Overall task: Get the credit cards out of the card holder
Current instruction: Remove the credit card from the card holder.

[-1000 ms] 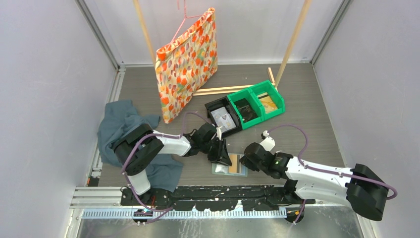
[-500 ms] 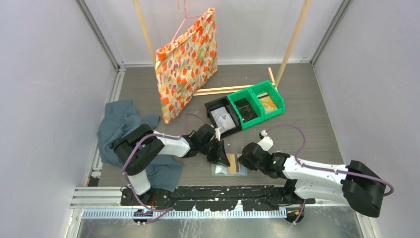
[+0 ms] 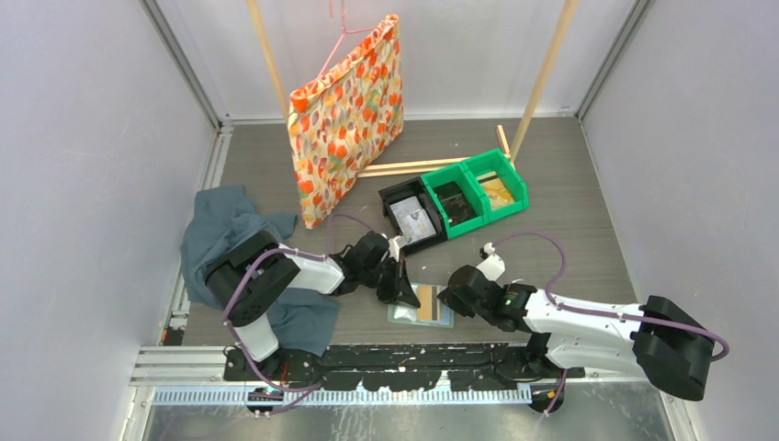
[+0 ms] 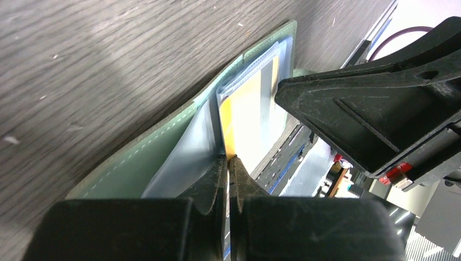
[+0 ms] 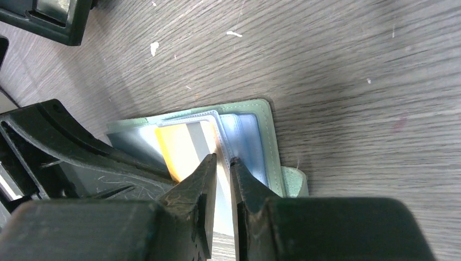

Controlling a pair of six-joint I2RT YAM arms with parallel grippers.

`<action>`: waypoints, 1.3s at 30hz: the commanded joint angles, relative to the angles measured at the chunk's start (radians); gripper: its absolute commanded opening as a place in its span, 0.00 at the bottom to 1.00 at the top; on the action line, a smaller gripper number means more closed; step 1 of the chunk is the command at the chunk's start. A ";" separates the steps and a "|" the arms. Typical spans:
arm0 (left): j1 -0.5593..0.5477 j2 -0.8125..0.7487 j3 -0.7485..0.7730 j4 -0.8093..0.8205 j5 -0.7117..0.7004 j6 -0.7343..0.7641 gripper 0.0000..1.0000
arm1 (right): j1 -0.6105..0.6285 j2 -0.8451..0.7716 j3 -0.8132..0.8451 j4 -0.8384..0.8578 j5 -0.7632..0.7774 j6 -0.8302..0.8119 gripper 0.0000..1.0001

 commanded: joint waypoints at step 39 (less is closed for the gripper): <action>0.081 -0.365 -0.129 -0.279 -0.051 0.124 0.00 | 0.006 -0.195 0.038 -0.159 0.014 -0.056 0.22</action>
